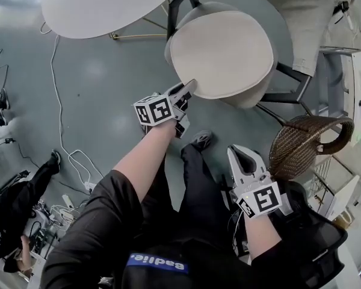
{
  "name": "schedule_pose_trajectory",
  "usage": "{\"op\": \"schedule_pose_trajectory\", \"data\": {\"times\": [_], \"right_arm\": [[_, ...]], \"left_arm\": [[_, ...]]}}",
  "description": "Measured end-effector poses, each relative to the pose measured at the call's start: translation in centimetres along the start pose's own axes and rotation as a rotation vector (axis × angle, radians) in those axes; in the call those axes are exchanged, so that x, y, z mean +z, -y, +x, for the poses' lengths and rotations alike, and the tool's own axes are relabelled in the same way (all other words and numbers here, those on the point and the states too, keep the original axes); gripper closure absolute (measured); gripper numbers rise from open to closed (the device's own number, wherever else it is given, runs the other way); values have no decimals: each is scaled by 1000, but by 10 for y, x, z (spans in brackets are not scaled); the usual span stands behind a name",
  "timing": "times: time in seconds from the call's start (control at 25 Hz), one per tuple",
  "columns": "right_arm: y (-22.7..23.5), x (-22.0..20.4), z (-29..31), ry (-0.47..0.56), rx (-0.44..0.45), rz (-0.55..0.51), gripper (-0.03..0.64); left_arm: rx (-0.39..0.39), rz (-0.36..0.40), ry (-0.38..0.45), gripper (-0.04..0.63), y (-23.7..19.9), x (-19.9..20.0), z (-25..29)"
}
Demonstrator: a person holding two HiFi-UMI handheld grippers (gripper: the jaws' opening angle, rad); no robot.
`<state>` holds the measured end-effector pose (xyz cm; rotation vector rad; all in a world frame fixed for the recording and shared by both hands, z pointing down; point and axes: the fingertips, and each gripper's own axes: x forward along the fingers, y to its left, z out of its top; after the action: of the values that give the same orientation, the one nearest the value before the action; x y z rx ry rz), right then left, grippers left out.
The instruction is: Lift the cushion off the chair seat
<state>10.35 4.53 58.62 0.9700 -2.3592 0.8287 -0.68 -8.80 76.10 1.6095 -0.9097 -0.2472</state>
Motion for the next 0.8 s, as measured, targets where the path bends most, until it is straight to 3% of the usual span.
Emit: {"op": "schedule_pose_trajectory", "data": {"times": [0.8], "right_arm": [[-40,107,-82,185,-85,-38,588]], "left_arm": [[-25,276,-96,551,155,40,-71]]}}
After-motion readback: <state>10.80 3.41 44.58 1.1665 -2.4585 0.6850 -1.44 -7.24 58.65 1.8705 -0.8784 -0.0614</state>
